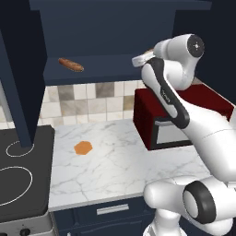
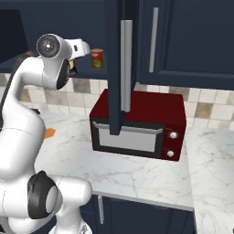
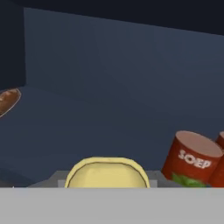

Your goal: Pick the cans from the counter and place them in their designated side in the cabinet.

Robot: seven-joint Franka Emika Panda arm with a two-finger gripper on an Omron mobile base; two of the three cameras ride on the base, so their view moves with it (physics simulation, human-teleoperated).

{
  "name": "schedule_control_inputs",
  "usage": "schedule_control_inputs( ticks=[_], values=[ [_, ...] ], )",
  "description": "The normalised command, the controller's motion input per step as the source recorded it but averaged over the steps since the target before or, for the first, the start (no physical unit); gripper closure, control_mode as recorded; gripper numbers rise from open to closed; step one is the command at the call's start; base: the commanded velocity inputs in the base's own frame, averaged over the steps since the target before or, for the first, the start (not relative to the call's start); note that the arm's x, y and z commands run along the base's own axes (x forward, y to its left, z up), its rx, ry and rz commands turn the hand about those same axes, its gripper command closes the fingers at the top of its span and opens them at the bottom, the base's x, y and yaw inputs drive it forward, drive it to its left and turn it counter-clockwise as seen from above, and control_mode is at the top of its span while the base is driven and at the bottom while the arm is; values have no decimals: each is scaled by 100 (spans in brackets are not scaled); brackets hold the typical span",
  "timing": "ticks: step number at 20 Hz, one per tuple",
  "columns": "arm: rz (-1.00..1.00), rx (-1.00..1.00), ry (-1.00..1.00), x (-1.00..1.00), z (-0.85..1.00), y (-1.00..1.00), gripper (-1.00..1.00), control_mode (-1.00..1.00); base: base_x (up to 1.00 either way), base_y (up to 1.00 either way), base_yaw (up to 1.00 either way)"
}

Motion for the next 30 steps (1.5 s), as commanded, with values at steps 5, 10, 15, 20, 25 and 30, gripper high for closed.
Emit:
schedule_control_inputs(
  ticks=[5, 10, 15, 20, 25, 30],
  values=[
    [0, 0, 4, 27, 0, -7, 100, -100, 0, 0, 0],
    [0, 0, 3, 27, -1, -6, 100, -100, 0, 0, 0],
    [0, -1, 1, 20, -11, 0, 100, -100, 0, 0, 0],
    [0, -2, 0, 16, -6, 0, 100, -100, 0, 0, 0],
    [0, -2, 0, 12, 0, 0, 100, -100, 0, 0, 0],
    [0, -2, 0, 13, -9, 0, 100, -100, 0, 0, 0]
  ],
)
